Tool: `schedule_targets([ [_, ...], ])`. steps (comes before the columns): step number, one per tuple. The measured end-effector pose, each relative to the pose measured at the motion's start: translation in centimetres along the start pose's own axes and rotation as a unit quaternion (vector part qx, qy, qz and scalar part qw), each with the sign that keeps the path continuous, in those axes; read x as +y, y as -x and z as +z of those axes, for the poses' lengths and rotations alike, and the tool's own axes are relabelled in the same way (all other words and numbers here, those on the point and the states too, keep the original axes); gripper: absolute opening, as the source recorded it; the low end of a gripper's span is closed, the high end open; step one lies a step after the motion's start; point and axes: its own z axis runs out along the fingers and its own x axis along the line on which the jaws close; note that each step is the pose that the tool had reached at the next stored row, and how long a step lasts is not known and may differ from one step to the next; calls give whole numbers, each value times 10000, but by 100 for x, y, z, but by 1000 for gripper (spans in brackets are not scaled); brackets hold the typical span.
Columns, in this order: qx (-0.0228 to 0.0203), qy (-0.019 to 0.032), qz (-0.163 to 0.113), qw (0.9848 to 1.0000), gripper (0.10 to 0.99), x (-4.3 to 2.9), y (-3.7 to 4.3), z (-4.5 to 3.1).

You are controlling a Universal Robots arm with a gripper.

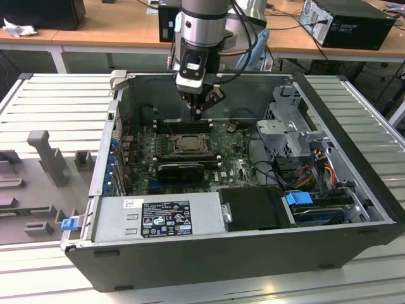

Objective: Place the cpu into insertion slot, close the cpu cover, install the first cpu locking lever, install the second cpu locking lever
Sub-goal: 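Install the first cpu locking lever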

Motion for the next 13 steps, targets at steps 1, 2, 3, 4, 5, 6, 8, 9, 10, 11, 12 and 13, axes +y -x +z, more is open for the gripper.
schedule_targets([
  [1, -1, 0, -31, 10000, 106, 0, 0, 0],
  [2, -1, 0, -64, 10000, 106, 0, 0, 0],
  [3, -2, -1, -113, 9999, 106, 0, 0, 0],
  [4, -2, -1, -154, 9999, 106, 0, 0, 0],
  [5, -3, -1, -186, 9998, 106, 0, 0, 0],
  [6, -4, -2, -246, 9997, 106, 0, 0, 0],
  [8, -5, -2, -345, 9994, 106, 0, 0, 0],
  [9, -6, -3, -406, 9992, 106, 0, 0, 0],
  [10, -7, -3, -461, 9989, 106, 0, 0, 0],
  [11, -7, -4, -517, 9987, 106, 0, 0, 0],
  [12, -8, -4, -589, 9983, 106, 0, 0, 0],
  [13, -9, -5, -669, 9978, 106, 0, 0, 0],
])
